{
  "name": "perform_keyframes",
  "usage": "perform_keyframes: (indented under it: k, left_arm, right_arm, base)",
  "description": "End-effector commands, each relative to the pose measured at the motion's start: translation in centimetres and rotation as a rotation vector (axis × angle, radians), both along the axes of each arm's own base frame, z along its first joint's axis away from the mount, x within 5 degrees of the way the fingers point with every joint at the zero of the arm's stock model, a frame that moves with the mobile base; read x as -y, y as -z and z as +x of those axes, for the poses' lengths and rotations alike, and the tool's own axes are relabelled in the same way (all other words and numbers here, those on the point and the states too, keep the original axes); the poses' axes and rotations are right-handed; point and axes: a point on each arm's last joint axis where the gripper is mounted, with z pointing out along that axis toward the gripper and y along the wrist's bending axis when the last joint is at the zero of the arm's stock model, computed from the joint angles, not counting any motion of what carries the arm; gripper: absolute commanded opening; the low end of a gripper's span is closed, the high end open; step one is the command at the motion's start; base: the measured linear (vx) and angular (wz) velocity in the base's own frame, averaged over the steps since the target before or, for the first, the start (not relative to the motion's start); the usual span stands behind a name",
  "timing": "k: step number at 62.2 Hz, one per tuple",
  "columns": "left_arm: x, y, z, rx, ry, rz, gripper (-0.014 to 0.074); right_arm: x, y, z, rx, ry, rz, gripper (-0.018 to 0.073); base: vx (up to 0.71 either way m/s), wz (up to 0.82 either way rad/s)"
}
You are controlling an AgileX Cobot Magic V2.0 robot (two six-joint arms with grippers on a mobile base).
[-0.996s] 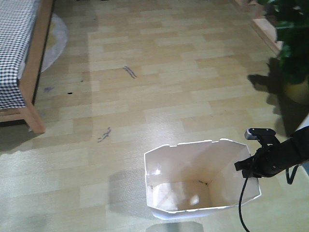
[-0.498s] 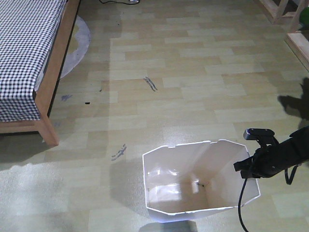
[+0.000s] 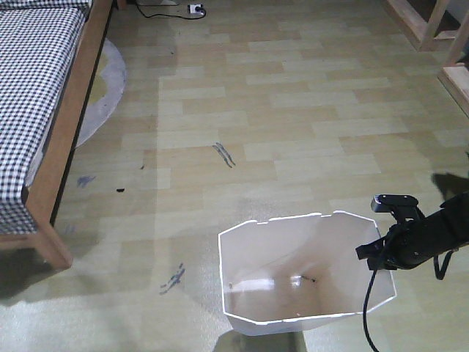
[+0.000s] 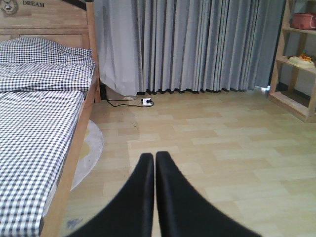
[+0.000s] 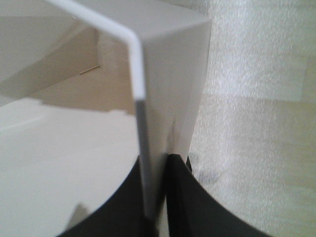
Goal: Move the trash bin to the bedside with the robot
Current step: 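Hold the bin in the right gripper while the base turns toward the bed, then carry the bin with the right gripper to the floor beside the bed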
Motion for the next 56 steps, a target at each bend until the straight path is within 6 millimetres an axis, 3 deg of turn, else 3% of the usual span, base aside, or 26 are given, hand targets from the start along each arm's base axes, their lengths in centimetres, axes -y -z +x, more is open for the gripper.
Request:
perform_keyframes:
  k: [1, 56]
  left_arm:
    - [0.02, 0.18, 0.06, 0.060, 0.004, -0.014, -0.0006]
    - [0.02, 0.18, 0.06, 0.060, 0.004, -0.014, -0.0006]
  right_arm:
    - [-0.87, -2.57, 0.88, 0.052, 0.006, 0.123, -0.0006]
    - [-0.86, -2.57, 0.88, 0.052, 0.006, 0.122, -0.0006]
  base:
    - [0.43, -0.01]
    - [0.44, 0.07]
